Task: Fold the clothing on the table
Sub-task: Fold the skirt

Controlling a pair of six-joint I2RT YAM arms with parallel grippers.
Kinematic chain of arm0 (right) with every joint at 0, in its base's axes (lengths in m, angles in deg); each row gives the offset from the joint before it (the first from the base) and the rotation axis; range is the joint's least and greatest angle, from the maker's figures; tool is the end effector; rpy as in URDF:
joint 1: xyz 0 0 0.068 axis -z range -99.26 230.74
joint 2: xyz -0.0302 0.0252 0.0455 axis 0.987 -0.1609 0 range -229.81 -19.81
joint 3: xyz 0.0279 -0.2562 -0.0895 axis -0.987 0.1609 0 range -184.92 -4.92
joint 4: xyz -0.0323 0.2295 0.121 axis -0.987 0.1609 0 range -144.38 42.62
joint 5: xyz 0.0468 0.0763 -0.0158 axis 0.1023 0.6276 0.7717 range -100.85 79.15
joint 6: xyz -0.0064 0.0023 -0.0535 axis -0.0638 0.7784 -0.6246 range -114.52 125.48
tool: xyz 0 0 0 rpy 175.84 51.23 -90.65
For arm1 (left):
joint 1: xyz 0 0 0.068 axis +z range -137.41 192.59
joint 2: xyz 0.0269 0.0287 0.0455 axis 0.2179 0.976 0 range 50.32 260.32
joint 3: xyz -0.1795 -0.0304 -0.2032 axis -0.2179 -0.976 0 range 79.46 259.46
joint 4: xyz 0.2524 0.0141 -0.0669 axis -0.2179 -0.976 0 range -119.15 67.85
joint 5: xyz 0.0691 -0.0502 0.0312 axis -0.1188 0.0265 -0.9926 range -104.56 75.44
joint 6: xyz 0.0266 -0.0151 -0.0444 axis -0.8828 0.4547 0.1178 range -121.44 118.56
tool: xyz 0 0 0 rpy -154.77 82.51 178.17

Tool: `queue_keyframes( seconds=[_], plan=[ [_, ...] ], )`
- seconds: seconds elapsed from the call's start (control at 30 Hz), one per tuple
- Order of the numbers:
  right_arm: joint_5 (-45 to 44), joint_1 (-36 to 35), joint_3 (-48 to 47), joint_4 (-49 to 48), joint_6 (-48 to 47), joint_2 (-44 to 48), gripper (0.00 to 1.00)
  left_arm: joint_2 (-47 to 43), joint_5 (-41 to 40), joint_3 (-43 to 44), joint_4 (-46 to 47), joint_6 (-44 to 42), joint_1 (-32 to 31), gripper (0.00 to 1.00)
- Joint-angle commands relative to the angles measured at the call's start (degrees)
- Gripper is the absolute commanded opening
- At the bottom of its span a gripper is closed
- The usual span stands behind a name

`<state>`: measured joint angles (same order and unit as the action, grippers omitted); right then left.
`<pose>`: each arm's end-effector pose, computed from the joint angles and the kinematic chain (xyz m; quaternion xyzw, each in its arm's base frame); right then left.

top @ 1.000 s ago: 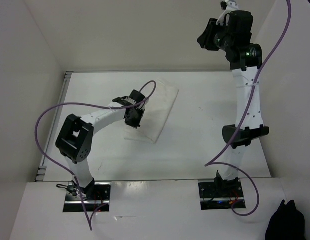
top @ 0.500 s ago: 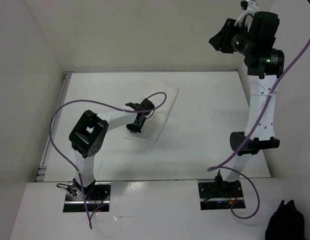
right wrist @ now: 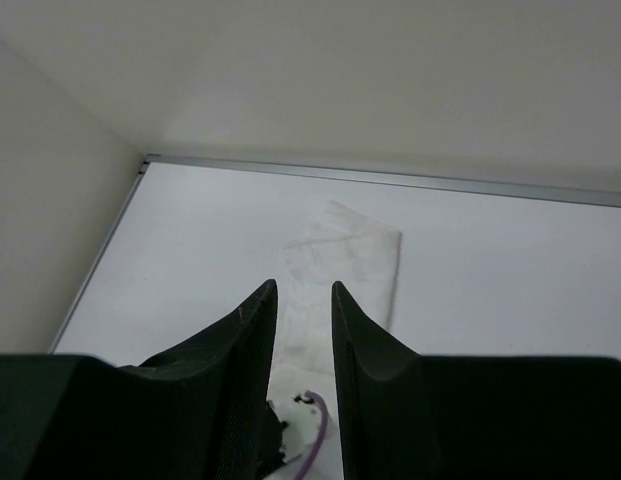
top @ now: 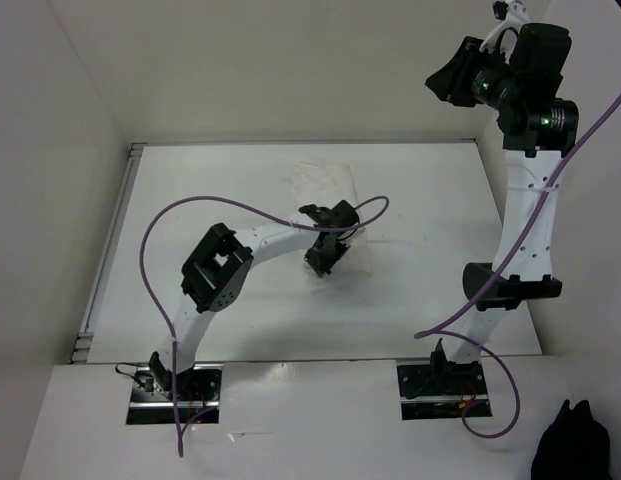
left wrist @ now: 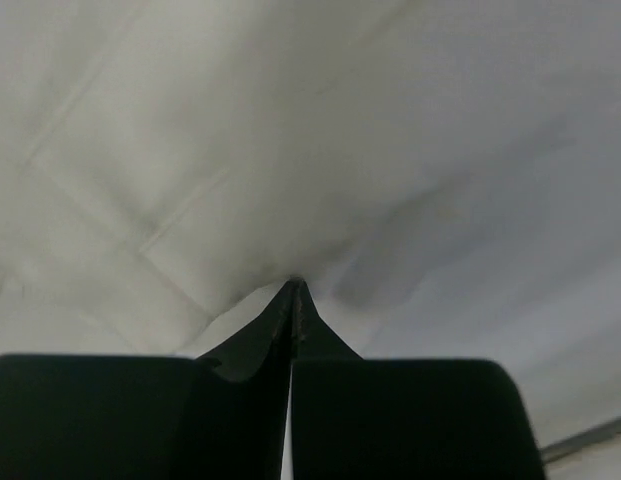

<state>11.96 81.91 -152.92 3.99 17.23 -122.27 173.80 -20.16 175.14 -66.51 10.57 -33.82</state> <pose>0.3100 0.0075 0.5645 -0.0363 0.7753 0.2103 0.5945 0.3085 -0.3192 0.1684 0.2845 0.9449 -0.0334 0.1587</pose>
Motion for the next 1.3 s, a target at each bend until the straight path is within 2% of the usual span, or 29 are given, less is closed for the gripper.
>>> queue_keyframes(
  seconds=[0.0, 0.1, 0.17, 0.27, 0.3, 0.4, 0.43, 0.6, 0.73, 0.93, 1.07, 1.27],
  plan=[
    [0.57, 0.41, -1.33, 0.17, 0.82, 1.03, 0.34, 3.43, 21.15, 10.81, 4.19, 0.12, -2.72, 0.0],
    [0.05, 0.41, -0.71, 0.17, 0.82, 2.17, 0.34, 2.56, 24.15, 22.83, 7.96, 3.01, -3.24, 0.03],
    [-0.48, 0.93, 0.52, 0.17, 0.82, 2.79, 0.34, 0.37, 19.69, 25.86, 7.97, 5.3, -2.29, 0.05],
    [-1.01, 1.46, 2.63, 0.69, 0.82, 5.24, 0.34, -2.63, 5.48, 25.27, 7.97, 6.45, 1.14, 0.11],
    [-1.01, 1.47, 3.24, 0.69, 0.82, 6.29, 0.34, -2.63, -2.4, 24.65, 7.97, 6.45, 2.63, 0.11],
    [-1.54, 1.47, 5.17, 0.69, 0.82, 7.53, 0.34, 0.6, -11.15, 24.03, 7.97, 1.98, 5.18, 0.12],
    [-1.54, 1.47, 5.18, 0.69, 0.82, 8.23, 0.34, 1.66, -13.01, 24.03, 7.97, 1.44, 5.98, 0.15],
    [-0.31, 1.47, 11.23, 0.69, 0.82, 12.01, 0.34, 7.38, -13.03, 25.86, 11.31, -0.23, 12.12, 0.15],
    [0.31, 1.47, 20.28, -1.76, 2.04, 18.23, 0.34, 8.62, -9.35, 27.19, 16.04, -0.76, 16.07, 0.17],
    [0.31, 1.47, 29.69, -3.79, 2.05, 25.18, 0.34, 12.48, -3.72, 30.09, 17.9, 4.15, 23.28, 0.21],
    [0.83, 1.47, 36.45, -5.98, 2.05, 28.35, 0.34, 14.59, 0.59, 33.16, 18.95, 6.79, 24.35, 0.21],
    [1.36, 1.47, 39.81, -8.35, 2.58, 29.07, 0.31, 16.35, 6.13, 33.87, 21.77, 8.73, 23.22, 0.21]
  ],
)
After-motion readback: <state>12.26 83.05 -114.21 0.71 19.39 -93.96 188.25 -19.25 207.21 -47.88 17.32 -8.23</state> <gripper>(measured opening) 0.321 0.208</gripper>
